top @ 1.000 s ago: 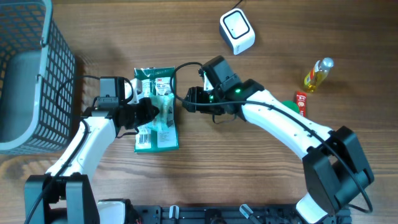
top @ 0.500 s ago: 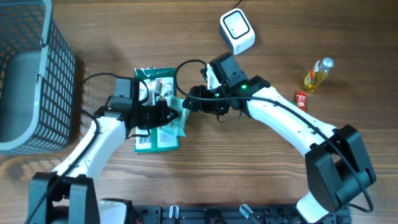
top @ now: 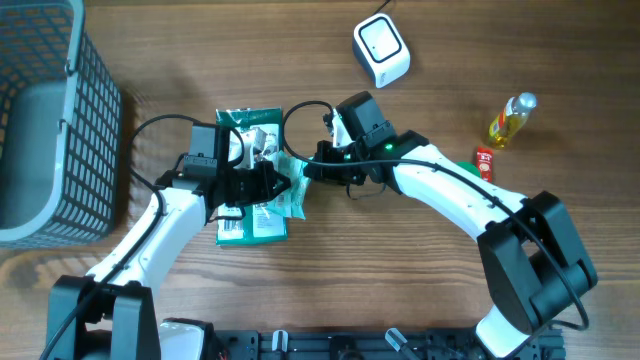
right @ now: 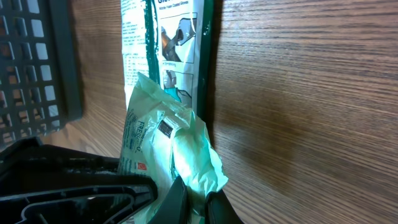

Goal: Scan the item barcode
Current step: 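Grasp the pale green wipes packet with the right gripper, then pull the wipes packet right out of the glove pack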

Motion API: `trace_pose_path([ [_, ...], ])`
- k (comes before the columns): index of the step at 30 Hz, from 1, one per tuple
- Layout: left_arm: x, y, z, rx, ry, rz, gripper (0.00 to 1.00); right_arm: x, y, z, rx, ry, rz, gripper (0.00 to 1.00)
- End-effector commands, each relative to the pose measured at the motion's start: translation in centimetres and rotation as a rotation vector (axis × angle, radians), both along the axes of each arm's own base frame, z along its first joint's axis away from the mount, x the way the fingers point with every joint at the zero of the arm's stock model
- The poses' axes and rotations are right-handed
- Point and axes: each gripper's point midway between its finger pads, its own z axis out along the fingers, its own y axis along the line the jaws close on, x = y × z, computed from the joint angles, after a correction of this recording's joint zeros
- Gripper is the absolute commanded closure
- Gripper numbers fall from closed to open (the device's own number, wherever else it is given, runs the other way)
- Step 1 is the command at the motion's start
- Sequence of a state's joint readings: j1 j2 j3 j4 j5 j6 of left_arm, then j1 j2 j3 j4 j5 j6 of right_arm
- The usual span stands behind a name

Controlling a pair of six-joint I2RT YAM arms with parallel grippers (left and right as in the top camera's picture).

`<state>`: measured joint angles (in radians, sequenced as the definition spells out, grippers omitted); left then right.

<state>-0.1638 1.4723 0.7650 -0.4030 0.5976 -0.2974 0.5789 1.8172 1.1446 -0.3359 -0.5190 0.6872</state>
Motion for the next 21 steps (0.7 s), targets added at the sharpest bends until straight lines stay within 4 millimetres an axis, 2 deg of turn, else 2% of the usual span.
trace_pose_path([
  [1, 1.0, 0.3, 0.8, 0.043, -0.052, 0.013, 0.96, 0.6, -2.1, -2.2, -0.130, -0.014, -0.060, 0.96],
  [4, 1.5, 1.5, 0.1, 0.119, -0.064, 0.053, 0.91, 0.9, -3.6, -3.1, -0.218, -0.023, -0.101, 0.96],
  [6, 1.8, 2.1, -0.2, 0.156, -0.067, 0.076, 0.79, 1.1, -4.3, -3.5, -0.256, -0.029, -0.118, 0.96],
  [9, 1.8, 2.3, -0.2, 0.163, -0.069, 0.080, 0.75, 1.1, -4.4, -3.8, -0.264, -0.023, -0.120, 0.96],
  [13, 1.4, 1.9, -0.3, 0.163, -0.058, 0.068, 0.75, 1.5, -4.9, -4.0, -0.290, -0.041, -0.141, 0.94],
  [14, 1.3, 1.6, -0.3, 0.163, -0.059, 0.059, 0.75, 1.7, -5.1, -4.1, -0.304, -0.051, -0.150, 0.80],
  [15, 1.2, 1.3, -0.3, 0.162, -0.060, 0.050, 0.78, 1.9, -5.3, -4.1, -0.315, -0.058, -0.157, 0.59],
  [16, 1.0, 0.9, -0.3, 0.162, -0.061, 0.036, 0.83, 2.0, -5.5, -4.2, -0.326, -0.065, -0.164, 0.46],
  [18, 0.7, 0.2, -0.3, 0.160, -0.060, 0.017, 0.88, 2.3, -5.6, -3.5, -0.316, -0.069, -0.163, 0.35],
  [19, 0.6, 0.1, -0.3, 0.157, -0.056, 0.019, 0.90, 2.7, -5.7, -2.3, -0.303, -0.079, -0.150, 0.29],
  [20, 0.5, -0.2, -0.3, 0.151, -0.052, 0.016, 0.92, 3.0, -5.9, -1.0, -0.288, -0.094, -0.135, 0.28],
  [21, 0.5, -0.3, -0.3, 0.148, -0.050, 0.014, 0.94, 3.3, -6.0, 1.2, -0.251, -0.119, -0.107, 0.29],
])
